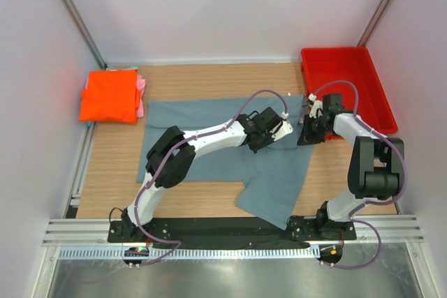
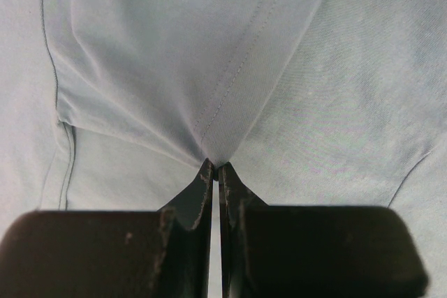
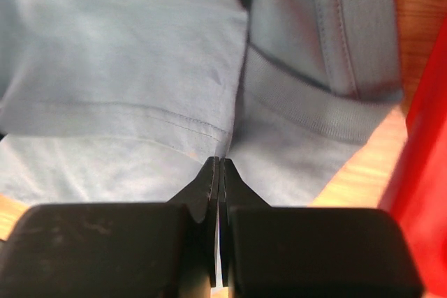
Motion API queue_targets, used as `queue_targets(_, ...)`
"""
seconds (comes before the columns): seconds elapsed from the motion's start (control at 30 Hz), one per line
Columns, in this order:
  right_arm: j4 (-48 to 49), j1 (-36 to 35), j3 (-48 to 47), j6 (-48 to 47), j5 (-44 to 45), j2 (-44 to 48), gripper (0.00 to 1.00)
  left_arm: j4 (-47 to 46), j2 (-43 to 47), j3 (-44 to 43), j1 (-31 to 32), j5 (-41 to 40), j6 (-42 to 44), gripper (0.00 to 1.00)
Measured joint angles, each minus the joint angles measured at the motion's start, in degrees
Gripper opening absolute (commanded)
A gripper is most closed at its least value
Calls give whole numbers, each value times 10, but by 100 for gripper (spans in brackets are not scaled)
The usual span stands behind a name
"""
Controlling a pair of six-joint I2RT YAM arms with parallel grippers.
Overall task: Fold and stack the t-shirts
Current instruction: Fold the tshirt
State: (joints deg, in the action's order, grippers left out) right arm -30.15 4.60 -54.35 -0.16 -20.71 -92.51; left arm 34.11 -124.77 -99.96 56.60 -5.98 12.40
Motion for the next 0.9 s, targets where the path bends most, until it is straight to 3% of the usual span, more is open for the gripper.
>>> queue_targets(0.3, -56, 0, 0, -13, -14, 98, 1, 1, 0, 0, 0, 0, 0, 4)
queue_targets(0.87, -98, 0, 0, -23, -45, 130, 1, 16, 24, 15, 1, 4, 0, 4)
queue_targets(0.9, -102, 0, 0, -26, -46, 130, 6, 16, 27, 15, 2, 4, 0, 9)
